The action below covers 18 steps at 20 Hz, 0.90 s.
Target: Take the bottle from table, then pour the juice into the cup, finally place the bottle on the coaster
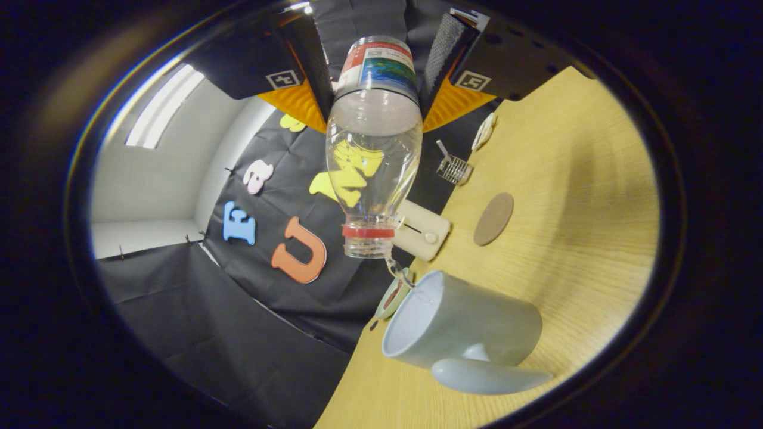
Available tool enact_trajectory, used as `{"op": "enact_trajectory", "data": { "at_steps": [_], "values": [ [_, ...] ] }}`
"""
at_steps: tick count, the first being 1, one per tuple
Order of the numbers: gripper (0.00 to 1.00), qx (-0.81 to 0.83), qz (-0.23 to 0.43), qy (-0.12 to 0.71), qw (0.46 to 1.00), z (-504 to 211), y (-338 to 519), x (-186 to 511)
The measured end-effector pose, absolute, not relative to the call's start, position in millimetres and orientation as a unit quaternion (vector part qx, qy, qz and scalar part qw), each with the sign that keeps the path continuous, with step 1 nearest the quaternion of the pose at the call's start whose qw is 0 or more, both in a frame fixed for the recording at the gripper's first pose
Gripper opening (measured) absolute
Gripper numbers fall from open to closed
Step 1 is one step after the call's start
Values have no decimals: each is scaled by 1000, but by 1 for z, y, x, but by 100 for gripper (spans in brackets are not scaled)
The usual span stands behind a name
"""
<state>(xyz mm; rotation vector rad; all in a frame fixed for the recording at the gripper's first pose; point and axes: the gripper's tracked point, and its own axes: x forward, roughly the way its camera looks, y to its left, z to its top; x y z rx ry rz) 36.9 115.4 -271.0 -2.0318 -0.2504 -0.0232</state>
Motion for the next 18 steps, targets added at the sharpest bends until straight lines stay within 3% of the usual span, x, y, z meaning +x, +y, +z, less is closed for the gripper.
{"op": "enact_trajectory", "data": {
  "at_steps": [18],
  "values": [
    [79,-878,-27,-172,447,-188,142,23]
  ]
}}
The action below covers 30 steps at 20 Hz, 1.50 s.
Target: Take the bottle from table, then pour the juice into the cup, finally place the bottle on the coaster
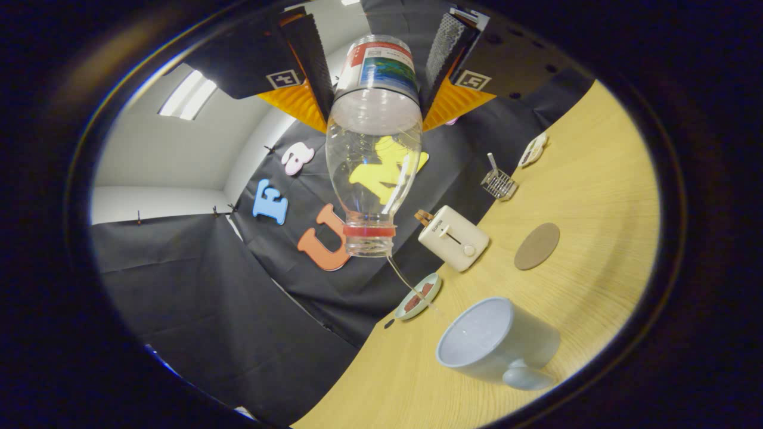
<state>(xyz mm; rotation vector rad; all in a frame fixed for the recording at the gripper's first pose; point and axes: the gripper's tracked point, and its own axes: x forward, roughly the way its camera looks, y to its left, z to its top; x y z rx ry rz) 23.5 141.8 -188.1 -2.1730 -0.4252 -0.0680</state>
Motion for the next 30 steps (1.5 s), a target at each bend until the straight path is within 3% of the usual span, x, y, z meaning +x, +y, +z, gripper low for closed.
{"op": "enact_trajectory", "data": {
  "at_steps": [9,16,30],
  "values": [
    [79,-888,-24,-184,421,-197,154,26],
    [79,-882,-4,-161,443,-228,152,36],
    [80,-562,2,-8,827,-231,96,57]
  ]
}}
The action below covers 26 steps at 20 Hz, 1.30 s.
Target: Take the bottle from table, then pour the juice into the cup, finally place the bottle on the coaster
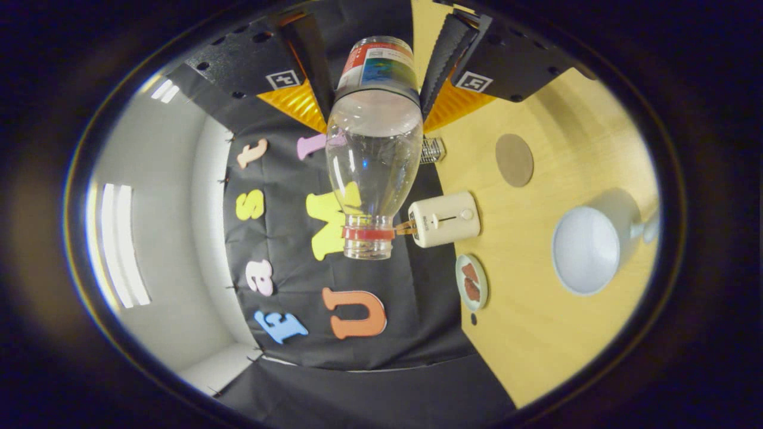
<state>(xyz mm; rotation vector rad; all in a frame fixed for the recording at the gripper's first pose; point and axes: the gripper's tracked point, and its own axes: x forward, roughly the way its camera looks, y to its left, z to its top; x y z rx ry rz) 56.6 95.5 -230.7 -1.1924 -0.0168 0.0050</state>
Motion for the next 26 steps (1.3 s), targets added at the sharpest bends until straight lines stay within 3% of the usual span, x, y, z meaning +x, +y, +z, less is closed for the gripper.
{"op": "enact_trajectory", "data": {
  "at_steps": [5,9,16,26],
  "values": [
    [80,-359,20,38,932,-215,102,63],
    [80,-211,44,77,974,-210,111,68],
    [80,-72,22,49,996,-179,109,95],
    [80,-15,45,28,998,-219,127,162]
  ]
}}
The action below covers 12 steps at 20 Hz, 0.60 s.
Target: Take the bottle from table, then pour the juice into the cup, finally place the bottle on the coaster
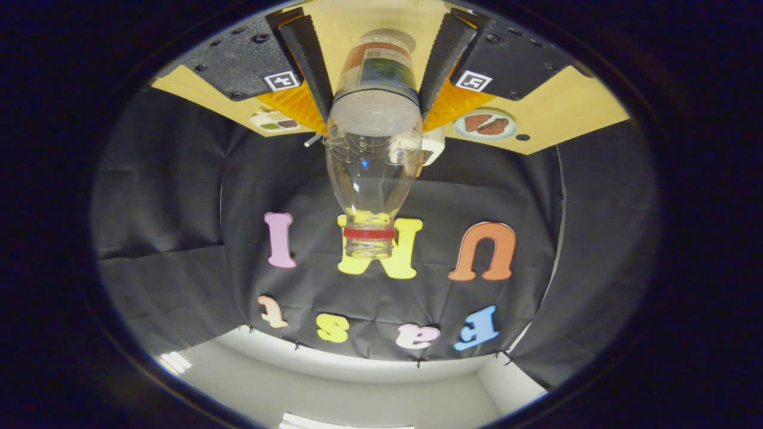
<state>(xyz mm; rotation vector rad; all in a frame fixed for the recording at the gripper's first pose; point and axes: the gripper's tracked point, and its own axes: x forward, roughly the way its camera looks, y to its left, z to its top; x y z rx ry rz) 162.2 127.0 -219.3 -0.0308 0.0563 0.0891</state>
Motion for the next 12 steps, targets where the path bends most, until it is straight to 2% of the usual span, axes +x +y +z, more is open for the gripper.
{"op": "enact_trajectory", "data": {
  "at_steps": [6,12],
  "values": [
    [81,18,37,86,995,-284,121,197],
    [82,17,38,104,994,-315,129,205]
  ]
}}
